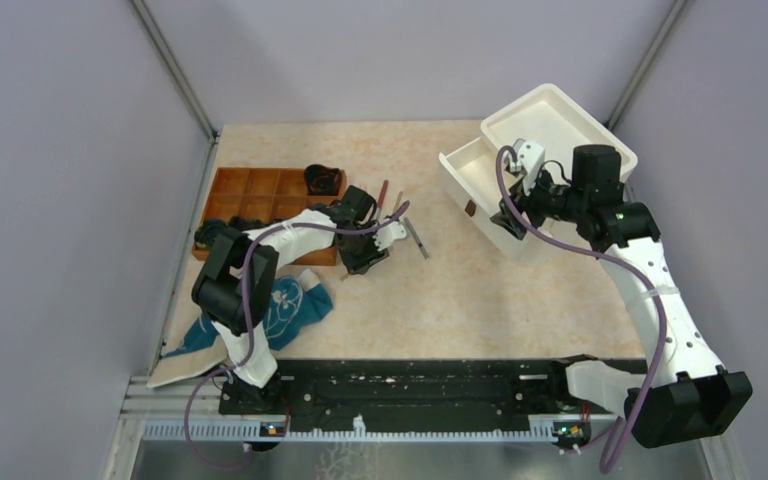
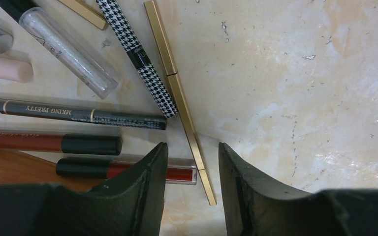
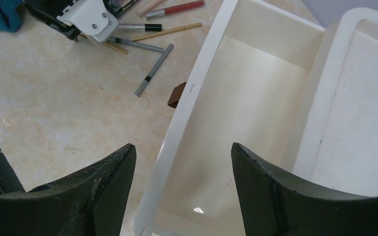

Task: Organize the makeup
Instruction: Pick up the makeup from the center of the board.

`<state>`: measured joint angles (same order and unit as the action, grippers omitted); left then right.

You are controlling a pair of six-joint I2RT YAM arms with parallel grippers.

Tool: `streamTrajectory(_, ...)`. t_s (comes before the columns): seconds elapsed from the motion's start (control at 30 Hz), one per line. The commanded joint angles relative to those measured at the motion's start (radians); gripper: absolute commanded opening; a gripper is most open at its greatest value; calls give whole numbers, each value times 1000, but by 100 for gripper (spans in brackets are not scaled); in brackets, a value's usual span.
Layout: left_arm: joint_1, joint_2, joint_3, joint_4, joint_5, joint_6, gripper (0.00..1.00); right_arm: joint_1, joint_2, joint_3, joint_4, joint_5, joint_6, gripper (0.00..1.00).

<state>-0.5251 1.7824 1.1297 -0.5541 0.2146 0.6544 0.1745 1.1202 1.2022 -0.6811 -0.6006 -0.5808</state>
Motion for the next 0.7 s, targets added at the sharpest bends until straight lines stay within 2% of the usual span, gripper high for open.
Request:
streamTrajectory(0.0,5,20,13,-23,5,1,46,5,-30,0,11,-19,-22,70)
streamTrajectory(0.3,-15,18,-63,10,34,-14,25,5,-32,-11,15,-6,-30,70)
streamTrajectory(0.57,-95,-54,-171,45,60,-7,9,5,-28,-12,17,-1,-28,69)
streamTrajectory(0.67,-108,-79,-169,36,93,-2,0,5,-26,-10,21,-8,-23,69)
